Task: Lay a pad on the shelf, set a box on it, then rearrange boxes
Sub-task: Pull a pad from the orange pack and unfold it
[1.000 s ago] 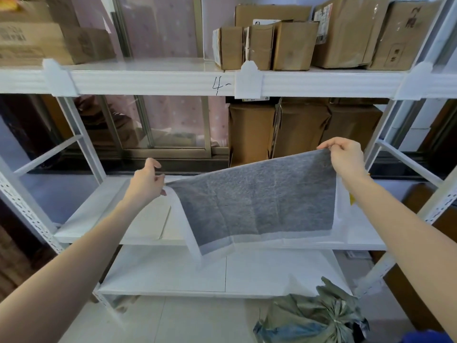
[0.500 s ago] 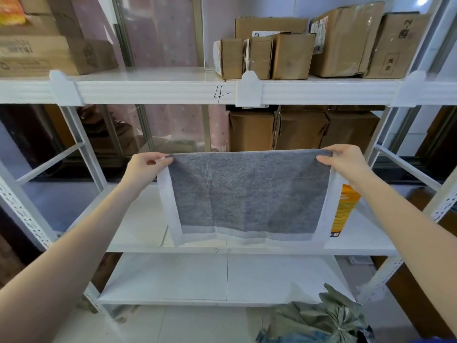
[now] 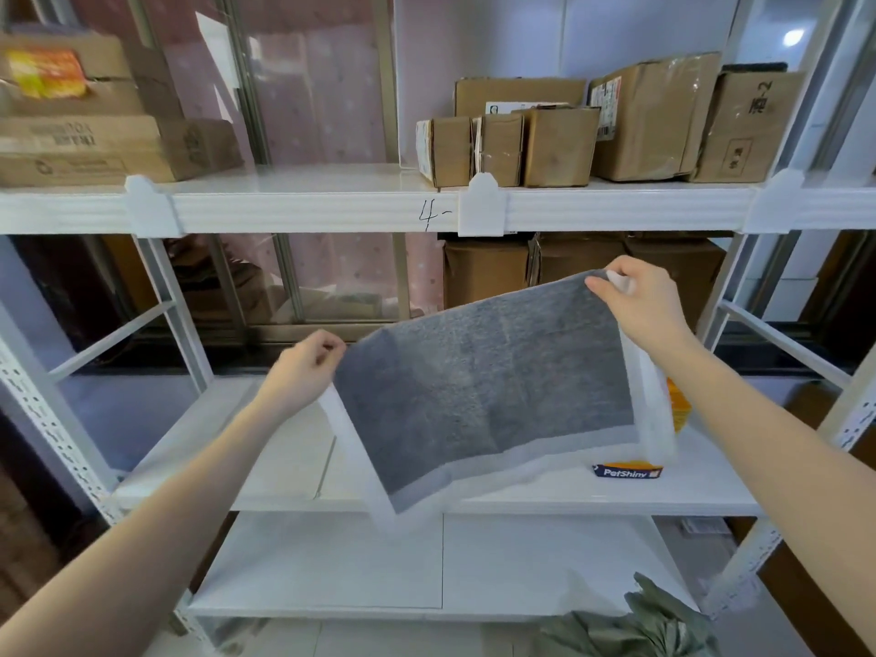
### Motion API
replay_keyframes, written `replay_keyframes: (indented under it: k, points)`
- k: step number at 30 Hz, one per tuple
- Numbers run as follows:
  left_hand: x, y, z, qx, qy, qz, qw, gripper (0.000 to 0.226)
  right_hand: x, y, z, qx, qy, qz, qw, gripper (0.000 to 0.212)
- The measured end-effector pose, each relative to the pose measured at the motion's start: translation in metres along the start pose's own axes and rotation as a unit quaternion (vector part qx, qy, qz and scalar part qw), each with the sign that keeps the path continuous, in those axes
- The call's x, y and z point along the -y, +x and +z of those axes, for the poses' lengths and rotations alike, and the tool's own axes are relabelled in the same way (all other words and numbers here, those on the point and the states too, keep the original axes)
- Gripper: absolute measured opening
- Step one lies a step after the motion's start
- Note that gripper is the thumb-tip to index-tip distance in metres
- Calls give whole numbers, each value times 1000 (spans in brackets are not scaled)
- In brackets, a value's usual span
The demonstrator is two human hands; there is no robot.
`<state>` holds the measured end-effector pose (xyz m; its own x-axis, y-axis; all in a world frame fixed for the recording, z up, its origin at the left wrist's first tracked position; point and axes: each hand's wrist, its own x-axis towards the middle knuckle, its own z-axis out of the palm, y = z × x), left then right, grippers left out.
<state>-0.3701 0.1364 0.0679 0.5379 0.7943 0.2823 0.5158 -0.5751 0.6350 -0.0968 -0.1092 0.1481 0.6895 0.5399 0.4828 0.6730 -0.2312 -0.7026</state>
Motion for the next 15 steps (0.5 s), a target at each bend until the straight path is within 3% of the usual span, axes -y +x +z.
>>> replay_keyframes:
  k: [3, 10, 12, 15]
  points:
    - [-14, -16, 24, 98, -55, -39, 993, 47, 22, 1, 10, 6, 7, -37, 999, 18]
    - [-70, -32, 57, 270, -66, 5, 961, 87, 62, 0, 29, 35, -5, -115, 993, 14]
    - [-87, -37, 63, 287, -44, 30, 956, 85, 67, 1, 31, 39, -7, -119, 992, 15]
    - [-101, -42, 69, 230, 16, 60, 971, 52, 67, 3, 30, 42, -6, -121, 992, 16]
